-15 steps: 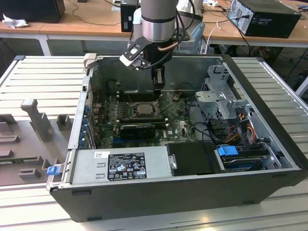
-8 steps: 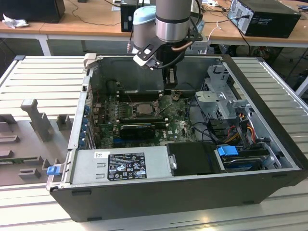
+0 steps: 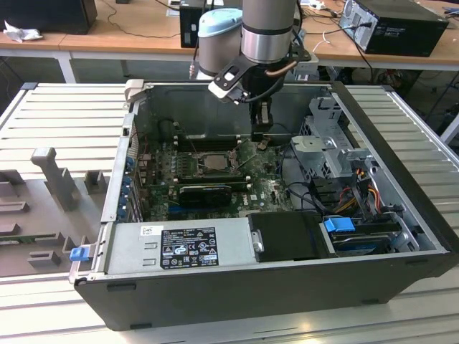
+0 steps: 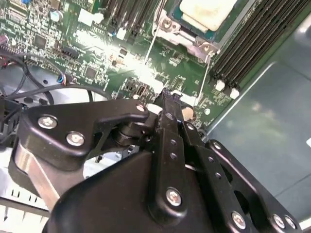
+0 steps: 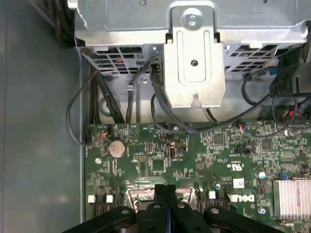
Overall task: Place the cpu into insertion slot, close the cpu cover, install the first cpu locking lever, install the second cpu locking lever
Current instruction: 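Close the cpu cover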
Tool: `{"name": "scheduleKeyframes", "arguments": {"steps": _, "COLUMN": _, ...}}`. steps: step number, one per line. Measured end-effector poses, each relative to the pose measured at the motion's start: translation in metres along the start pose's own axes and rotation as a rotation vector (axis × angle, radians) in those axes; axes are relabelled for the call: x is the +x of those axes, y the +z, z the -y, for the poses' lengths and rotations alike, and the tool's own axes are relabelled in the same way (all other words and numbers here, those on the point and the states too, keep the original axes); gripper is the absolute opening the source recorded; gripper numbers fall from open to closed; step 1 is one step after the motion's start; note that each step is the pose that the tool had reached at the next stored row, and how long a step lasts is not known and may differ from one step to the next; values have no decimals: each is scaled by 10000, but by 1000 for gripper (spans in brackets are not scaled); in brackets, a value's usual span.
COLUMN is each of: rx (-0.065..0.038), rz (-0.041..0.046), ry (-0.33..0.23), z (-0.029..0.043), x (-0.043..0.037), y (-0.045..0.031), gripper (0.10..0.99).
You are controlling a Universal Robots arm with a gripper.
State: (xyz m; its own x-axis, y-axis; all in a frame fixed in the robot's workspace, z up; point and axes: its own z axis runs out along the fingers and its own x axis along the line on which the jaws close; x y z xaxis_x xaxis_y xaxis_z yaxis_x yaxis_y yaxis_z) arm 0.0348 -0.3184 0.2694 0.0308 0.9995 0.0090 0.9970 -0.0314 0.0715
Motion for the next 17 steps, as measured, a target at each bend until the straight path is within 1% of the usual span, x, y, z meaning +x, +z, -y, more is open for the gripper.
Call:
{"name": "scheduleKeyframes", "arguments": {"steps": 1, "rx": 16, "rz": 1, "ry": -1, "z": -61, "x": 1, "y": 5, "gripper": 106}}
{"name": "scheduleKeyframes", "arguments": {"steps": 2, "rx": 76, "rz": 2, "ry": -6, "z": -150, "x": 5, "y": 17, "gripper": 106}}
{"name": "scheduleKeyframes", "arguments": {"steps": 3, "rx": 84, "rz": -1, "ry": -44, "z": -192, "x": 7, "y": 32, "gripper": 106}}
{"name": "scheduleKeyframes", "arguments": {"steps": 5, "rx": 86, "rz": -10, "ry": -180, "z": -215, "x": 8, "y": 57, "gripper": 106}}
{"name": "scheduleKeyframes", "arguments": {"steps": 6, "rx": 87, "rz": -18, "ry": -295, "z": -222, "x": 8, "y": 83, "gripper": 106}}
{"name": "scheduleKeyframes", "arguments": {"steps": 8, "rx": 90, "rz": -37, "ry": -592, "z": -217, "x": 7, "y": 156, "gripper": 106}}
{"name": "scheduleKeyframes", "arguments": {"steps": 11, "rx": 91, "rz": -48, "ry": -744, "z": -213, "x": 7, "y": 212, "gripper": 106}}
{"name": "scheduleKeyframes", "arguments": {"steps": 12, "rx": 92, "rz": -54, "ry": -824, "z": -210, "x": 7, "y": 250, "gripper": 106}}
{"name": "scheduleKeyframes", "arguments": {"steps": 14, "rx": 98, "rz": -52, "ry": -835, "z": -191, "x": 5, "y": 252, "gripper": 106}}
{"name": "scheduleKeyframes", "arguments": {"steps": 16, "rx": 98, "rz": -53, "ry": -834, "z": -127, "x": 3, "y": 249, "gripper": 106}}
{"name": "scheduleKeyframes", "arguments": {"steps": 17, "rx": 98, "rz": -54, "ry": -834, "z": -106, "x": 2, "y": 248, "gripper": 106}}
